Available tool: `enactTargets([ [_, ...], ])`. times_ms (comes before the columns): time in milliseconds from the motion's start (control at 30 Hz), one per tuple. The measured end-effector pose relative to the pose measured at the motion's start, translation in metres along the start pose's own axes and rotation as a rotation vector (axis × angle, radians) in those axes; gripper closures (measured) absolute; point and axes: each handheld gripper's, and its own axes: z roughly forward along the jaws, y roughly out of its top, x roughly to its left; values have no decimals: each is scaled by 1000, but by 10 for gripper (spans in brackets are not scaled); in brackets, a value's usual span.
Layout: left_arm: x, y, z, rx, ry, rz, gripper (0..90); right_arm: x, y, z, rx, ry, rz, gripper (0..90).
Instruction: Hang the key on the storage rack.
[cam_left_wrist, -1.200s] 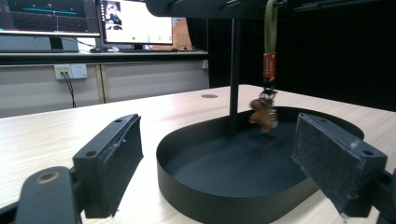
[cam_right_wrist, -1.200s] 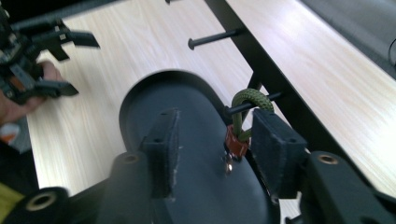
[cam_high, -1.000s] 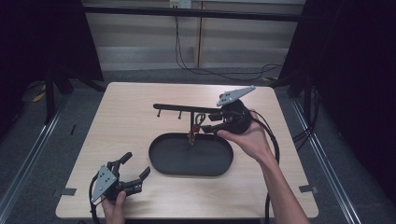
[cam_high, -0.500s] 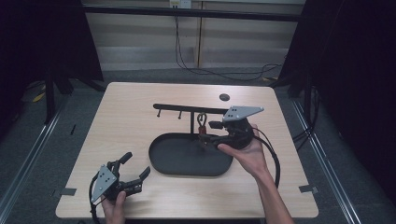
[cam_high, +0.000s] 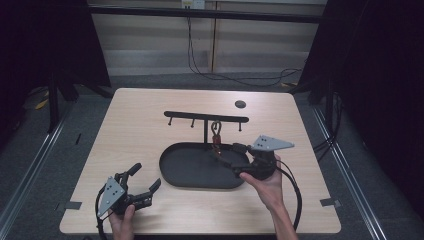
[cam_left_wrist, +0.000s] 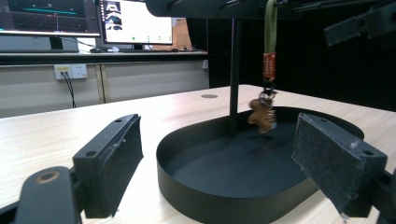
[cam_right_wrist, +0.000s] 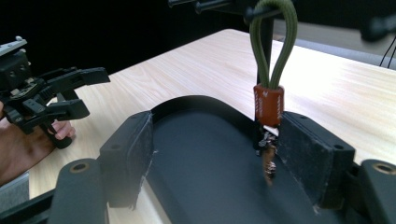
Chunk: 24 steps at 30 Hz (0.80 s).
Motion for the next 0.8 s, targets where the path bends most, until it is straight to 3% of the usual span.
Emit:
enactTargets([
  [133,0,0,0,-1,0,-1,157,-2,-21,-6,-37,-26,13,168],
  [300,0,0,0,-3,0,-4,157,-8,-50,-9,-99,-34,70,145],
  [433,0,0,0,-2,0,-4,157,-7,-71,-8,-127,-144,57,155],
  [600,0,0,0,-1,0,-1,157,-8,-92,-7,-147,-212,51,165],
  [800,0,0,0,-1,1,0,157,-8,-106,-8,-224,-275,37,159],
])
